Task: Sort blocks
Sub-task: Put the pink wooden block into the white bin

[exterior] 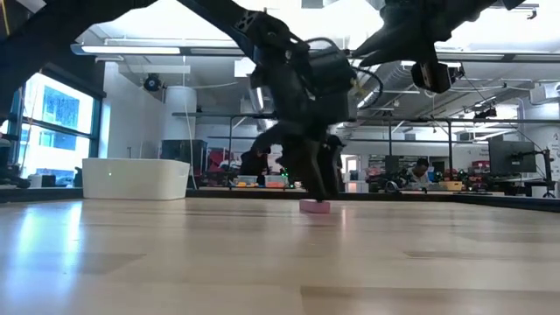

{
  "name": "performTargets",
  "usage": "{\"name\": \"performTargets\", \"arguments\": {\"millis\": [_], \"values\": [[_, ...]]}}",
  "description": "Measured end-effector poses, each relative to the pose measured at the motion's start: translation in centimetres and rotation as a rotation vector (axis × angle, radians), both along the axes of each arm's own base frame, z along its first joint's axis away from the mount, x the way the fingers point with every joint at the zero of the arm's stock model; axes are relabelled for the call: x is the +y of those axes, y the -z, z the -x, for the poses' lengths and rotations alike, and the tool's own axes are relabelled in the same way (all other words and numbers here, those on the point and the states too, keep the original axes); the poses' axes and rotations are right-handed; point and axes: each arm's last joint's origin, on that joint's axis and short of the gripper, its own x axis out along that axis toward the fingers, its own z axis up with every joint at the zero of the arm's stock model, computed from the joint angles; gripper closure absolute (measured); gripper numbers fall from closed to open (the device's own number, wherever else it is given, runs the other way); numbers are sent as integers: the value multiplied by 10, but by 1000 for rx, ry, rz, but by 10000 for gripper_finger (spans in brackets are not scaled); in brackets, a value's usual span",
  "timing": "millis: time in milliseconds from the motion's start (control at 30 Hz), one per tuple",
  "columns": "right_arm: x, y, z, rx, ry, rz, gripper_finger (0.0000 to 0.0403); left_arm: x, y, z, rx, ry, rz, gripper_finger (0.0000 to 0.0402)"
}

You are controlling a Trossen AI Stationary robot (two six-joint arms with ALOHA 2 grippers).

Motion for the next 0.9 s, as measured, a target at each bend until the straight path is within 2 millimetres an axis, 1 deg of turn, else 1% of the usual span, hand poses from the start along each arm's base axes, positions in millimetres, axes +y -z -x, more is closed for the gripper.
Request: {"name": "performTargets", "arguments": {"millis": [100,200,400,567,733,833,900], "values": [[0,0,0,4,-4,7,403,3,6,4,51,-10,8,200],[0,1,0,7,-7,11,403,7,7,9,105,-22,17,200],[0,1,1,18,-11,38,403,22,9,14,129,-64,25,200],[0,1,1,19,-22,57,403,33,10,19,167,-159,54,200],[0,1,1,20,-31,70,403,41,11,25,218,-213,69,200],[0,1,1,21,-38,83,403,40,4,30,263,-228,79,200],[-1,2,1,26,-36,97,403,38,-6,30,255,-224,90,200]]}}
